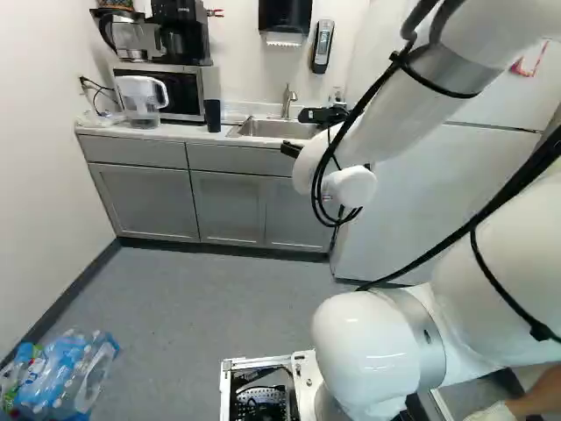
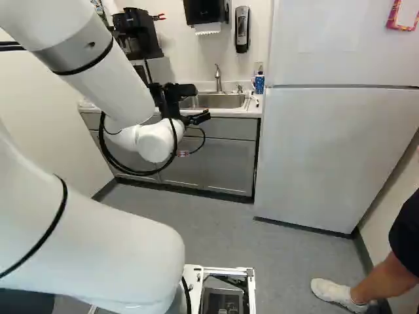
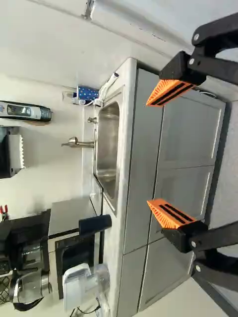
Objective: Rinse the cup and place it in the tray
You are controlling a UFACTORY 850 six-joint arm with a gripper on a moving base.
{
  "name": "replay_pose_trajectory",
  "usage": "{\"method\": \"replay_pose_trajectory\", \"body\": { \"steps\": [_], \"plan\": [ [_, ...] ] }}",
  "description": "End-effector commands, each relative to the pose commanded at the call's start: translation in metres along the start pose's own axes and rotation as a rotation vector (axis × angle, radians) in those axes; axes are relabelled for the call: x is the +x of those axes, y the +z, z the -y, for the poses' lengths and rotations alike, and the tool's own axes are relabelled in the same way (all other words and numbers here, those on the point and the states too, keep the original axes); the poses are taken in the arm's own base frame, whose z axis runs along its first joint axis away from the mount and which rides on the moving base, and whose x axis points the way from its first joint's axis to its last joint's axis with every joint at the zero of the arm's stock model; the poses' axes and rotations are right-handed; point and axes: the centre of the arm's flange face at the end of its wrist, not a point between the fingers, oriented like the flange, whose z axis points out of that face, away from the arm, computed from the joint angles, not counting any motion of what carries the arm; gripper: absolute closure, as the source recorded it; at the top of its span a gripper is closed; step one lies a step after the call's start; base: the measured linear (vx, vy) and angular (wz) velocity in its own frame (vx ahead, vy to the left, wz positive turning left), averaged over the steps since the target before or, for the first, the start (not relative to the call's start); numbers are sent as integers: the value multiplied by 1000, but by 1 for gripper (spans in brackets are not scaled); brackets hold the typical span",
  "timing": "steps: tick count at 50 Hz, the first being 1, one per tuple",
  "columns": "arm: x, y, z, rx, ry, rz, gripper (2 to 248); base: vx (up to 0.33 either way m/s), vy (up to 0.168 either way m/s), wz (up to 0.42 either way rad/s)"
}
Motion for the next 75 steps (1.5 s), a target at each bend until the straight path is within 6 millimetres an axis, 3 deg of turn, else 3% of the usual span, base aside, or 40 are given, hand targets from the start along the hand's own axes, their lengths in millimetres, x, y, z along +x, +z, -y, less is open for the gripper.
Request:
{"method": "replay_pose_trajectory", "body": {
  "steps": [75],
  "plan": [
    [82,56,0,0,0,-104,3,0,0,0]
  ]
}}
